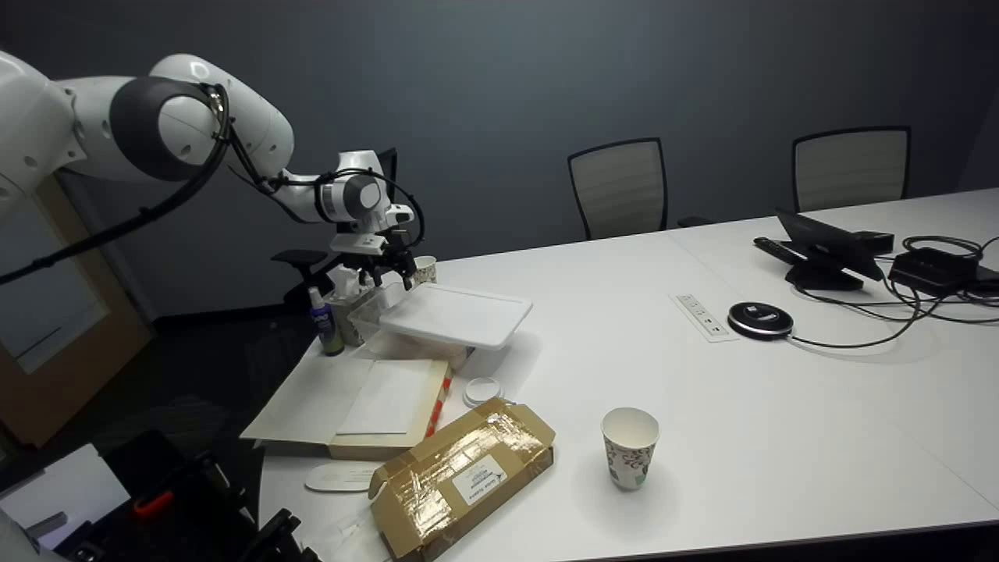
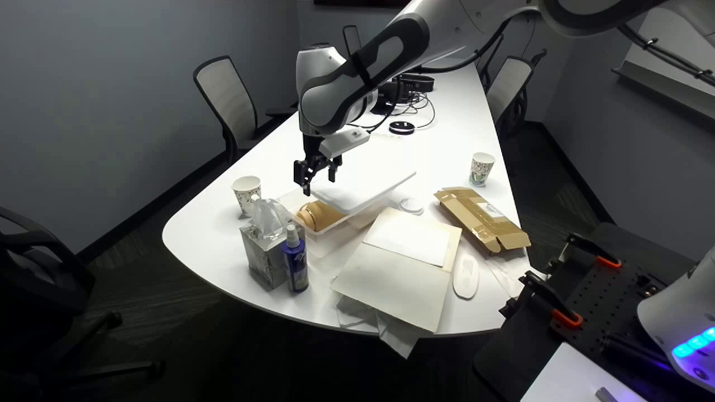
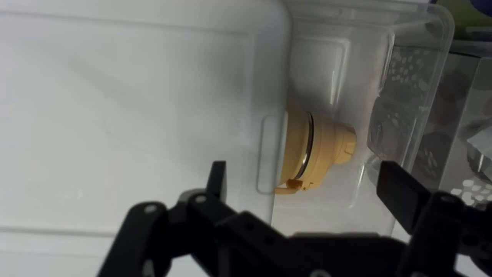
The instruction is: Cover the lunchbox
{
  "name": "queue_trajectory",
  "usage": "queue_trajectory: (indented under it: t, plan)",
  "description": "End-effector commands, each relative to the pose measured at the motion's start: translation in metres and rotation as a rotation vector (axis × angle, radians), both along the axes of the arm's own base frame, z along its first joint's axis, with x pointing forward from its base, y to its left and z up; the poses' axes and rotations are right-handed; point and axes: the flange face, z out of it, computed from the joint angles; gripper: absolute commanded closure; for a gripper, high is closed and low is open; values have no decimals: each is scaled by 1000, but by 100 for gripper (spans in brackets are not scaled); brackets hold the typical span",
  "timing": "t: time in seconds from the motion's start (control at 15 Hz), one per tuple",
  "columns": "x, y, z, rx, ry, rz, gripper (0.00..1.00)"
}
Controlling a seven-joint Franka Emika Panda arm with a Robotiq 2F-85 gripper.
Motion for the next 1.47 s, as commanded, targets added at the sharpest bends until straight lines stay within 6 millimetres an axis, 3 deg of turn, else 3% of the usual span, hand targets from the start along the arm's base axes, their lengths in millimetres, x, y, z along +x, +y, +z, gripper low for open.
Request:
queue_trajectory:
  t: [0.0, 0.8, 1.4]
  plan:
    - [9, 4, -12, 9, 49, -19, 0]
    - [14, 0, -44, 84, 120, -64, 0]
    - [22, 5, -37, 220, 128, -85, 0]
